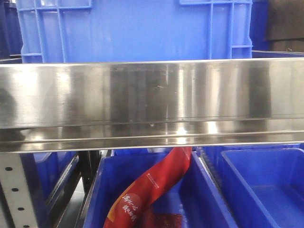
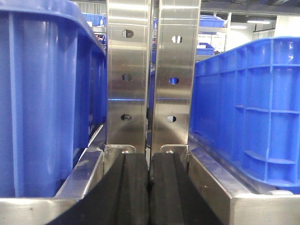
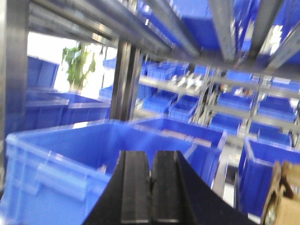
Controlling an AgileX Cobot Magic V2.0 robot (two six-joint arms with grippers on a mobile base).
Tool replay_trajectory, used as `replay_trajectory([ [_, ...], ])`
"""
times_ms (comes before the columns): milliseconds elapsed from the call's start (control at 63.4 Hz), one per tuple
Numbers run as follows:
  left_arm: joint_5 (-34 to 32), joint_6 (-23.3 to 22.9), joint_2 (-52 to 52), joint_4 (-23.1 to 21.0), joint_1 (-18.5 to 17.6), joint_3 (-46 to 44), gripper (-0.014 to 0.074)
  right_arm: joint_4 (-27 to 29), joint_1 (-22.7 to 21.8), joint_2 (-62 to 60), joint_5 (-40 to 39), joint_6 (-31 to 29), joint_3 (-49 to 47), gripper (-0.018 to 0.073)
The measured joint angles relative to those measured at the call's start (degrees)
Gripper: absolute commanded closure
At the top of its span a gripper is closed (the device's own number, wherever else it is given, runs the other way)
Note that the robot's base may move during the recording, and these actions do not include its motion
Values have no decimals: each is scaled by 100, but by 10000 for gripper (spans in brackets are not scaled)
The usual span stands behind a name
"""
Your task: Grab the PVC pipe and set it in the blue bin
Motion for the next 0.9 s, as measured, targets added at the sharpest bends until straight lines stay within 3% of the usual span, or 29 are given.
replay_trajectory([
  [426, 0, 0, 0, 0, 0, 0, 707, -36, -53, -314, -1362, 3, 1364, 721],
  [584, 0, 0, 0, 0, 0, 0, 707, -36, -374, -837, -1761, 13, 2075, 721],
  [900, 0, 0, 0, 0, 0, 0, 707, -40, -1143, -1594, -1816, 173, 2743, 721],
])
